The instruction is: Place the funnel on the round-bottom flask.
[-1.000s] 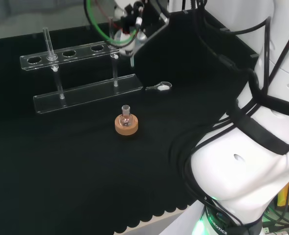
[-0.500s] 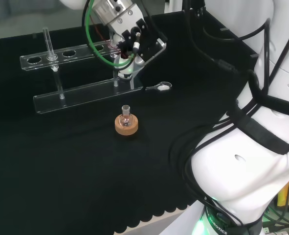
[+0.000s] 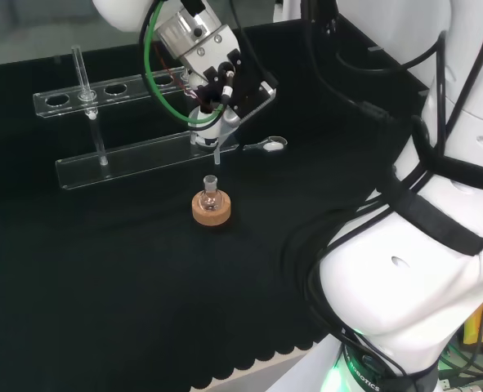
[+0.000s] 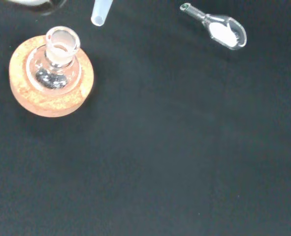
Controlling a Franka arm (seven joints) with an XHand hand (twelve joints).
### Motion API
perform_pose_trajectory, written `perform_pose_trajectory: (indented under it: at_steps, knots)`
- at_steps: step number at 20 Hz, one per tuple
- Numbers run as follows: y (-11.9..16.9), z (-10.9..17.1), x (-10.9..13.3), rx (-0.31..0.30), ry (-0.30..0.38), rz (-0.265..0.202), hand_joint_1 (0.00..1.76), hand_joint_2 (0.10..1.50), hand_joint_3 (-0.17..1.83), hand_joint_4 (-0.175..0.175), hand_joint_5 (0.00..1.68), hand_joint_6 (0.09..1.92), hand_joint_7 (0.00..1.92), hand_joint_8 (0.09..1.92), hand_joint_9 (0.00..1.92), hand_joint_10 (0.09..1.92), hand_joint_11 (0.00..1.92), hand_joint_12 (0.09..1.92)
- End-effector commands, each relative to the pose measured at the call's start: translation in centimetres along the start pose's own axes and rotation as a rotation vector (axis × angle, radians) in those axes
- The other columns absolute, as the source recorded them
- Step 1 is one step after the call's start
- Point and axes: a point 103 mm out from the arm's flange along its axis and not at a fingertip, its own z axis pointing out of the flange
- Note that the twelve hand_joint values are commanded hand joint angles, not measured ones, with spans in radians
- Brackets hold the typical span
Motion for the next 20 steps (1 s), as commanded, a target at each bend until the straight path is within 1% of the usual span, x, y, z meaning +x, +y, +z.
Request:
perform_pose_trajectory:
  at_steps: [1,13,20]
  knots:
    - [0.65,0.78,0.78,0.015,0.005,-0.020,0.79,0.76,0.66,-0.014,0.64,0.69,0.62,0.64,0.97,0.45,0.58,1.32]
    - [1.19,1.32,1.35,0.032,-0.003,-0.029,0.79,0.76,0.66,-0.016,0.64,0.69,0.62,0.64,0.97,0.45,0.58,1.32]
    - [1.18,1.15,1.63,0.034,-0.006,-0.030,0.79,0.76,0.66,-0.016,0.64,0.69,0.62,0.64,0.97,0.45,0.58,1.32]
